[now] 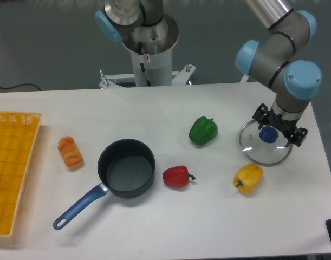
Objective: Pick up the red pepper
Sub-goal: 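Move the gripper from the glass lid toward the red bell pepper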
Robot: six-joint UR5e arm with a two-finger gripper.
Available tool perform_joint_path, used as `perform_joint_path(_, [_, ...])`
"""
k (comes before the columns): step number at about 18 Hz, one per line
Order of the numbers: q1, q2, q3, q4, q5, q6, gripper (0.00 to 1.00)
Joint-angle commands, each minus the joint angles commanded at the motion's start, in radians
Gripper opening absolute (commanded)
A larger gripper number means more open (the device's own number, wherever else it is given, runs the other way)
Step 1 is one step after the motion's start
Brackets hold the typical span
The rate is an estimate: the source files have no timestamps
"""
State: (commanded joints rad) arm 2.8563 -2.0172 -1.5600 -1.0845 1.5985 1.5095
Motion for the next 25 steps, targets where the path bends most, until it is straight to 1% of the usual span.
perform_joint_path(3, [-0.020,0.012,-0.009,-0.002,-0.003,-0.003,1.00])
perform_joint_path(7, [-0.058,0.049,-0.009,-0.003,-0.003,-0.072,1.00])
perform_joint_path(8, [-0.066,0.061,-0.024,-0.002,-0.005,-0.093,1.00])
perform_joint_path(9, [-0.069,0.077,-0.060,0.003,-0.005,-0.104,1.00])
perform_joint_path(10, [-0.069,0.090,-0.081,0.003,-0.006,-0.107,1.00])
perform_joint_path(12, [-0.072,0.094,-0.086,0.002,-0.009,-0.133,1.00])
perform_joint_path(14, [-0.075,0.097,-0.091,0.002,-0.017,-0.211,1.00])
perform_joint_path(18, [-0.135,0.086,-0.089,0.003,-0.025,-0.403,1.00])
perform_joint_path(19, [-0.153,0.081,-0.081,0.003,-0.025,-0.434,1.00])
perform_joint_path(21, [-0.185,0.074,-0.078,0.021,-0.026,-0.484,1.00])
perform_joint_path(23, [-0.204,0.072,-0.077,0.057,-0.037,-0.607,1.00])
perform_joint_path(25, [-0.227,0.055,-0.077,0.066,-0.063,-0.650,1.00])
